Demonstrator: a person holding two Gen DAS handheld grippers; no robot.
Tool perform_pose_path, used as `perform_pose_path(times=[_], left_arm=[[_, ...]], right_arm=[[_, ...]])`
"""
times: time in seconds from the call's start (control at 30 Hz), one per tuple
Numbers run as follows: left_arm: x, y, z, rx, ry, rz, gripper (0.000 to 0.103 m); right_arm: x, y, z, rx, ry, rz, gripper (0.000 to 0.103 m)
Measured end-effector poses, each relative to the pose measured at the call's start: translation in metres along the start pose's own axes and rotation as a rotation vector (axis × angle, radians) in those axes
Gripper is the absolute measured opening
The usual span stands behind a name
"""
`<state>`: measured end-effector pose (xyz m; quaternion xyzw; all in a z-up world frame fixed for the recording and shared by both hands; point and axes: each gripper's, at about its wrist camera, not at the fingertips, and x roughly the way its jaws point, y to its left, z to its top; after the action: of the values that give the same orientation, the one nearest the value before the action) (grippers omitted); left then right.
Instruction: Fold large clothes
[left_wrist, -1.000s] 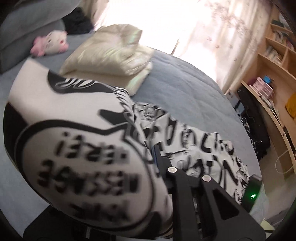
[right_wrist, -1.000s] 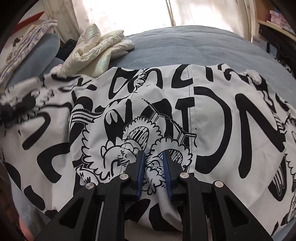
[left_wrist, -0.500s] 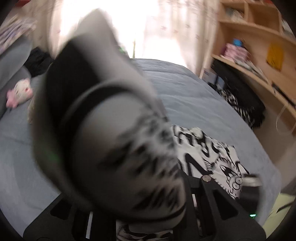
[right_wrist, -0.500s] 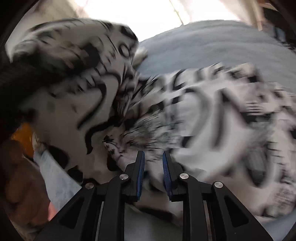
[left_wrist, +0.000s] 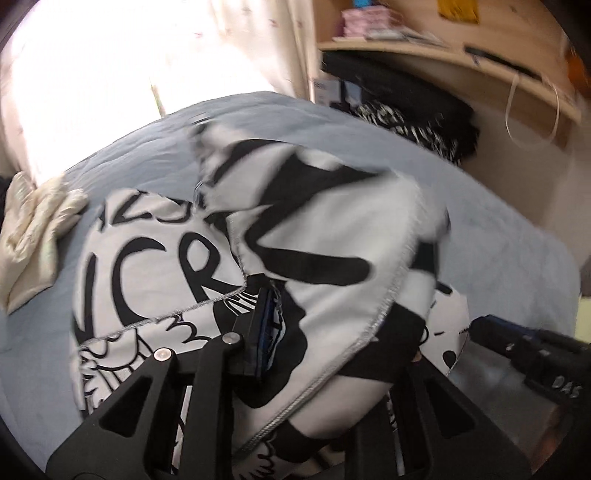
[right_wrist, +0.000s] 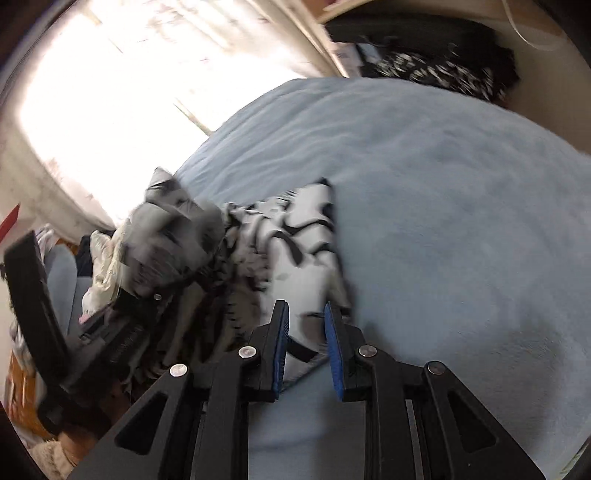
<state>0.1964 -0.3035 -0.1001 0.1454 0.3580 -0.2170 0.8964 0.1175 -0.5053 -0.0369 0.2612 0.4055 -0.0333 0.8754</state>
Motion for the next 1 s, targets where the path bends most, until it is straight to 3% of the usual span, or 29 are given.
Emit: perform_pose_path(times=[0.3,0.5,0.67,0.77,1.0], left_arm=[[-0.001,-0.046,-0.011,0.054,-0.013,-0.064,0.013],[0.018,-0.046,-0.031,0.088,0.081,-0.058,0.015],[0.008,-0.022,-0.027,0.027,0.118,-0.158,0.028],[0.0,-0.006,-0.024,-0.048,0.155,-0.225,0.037],[-0.041,0.025,-0.034,-0.131,0.17,-0.353,0.056]], right_arm=[[-0.008,-0.021,-0.01,0.03,-0.021,-0.012,0.02],[0.004,-0.025,-0.011,0.047,0.008,-0.029,0.02],[0.007,-0.023,-0.003,0.065,0.012,-0.02,0.022],[-0.003,-0.02,-0.001,0.075,-0.014,-0.021,0.039],[-0.022,0.003,0.009,0.085,-0.024,0.028,0.04]])
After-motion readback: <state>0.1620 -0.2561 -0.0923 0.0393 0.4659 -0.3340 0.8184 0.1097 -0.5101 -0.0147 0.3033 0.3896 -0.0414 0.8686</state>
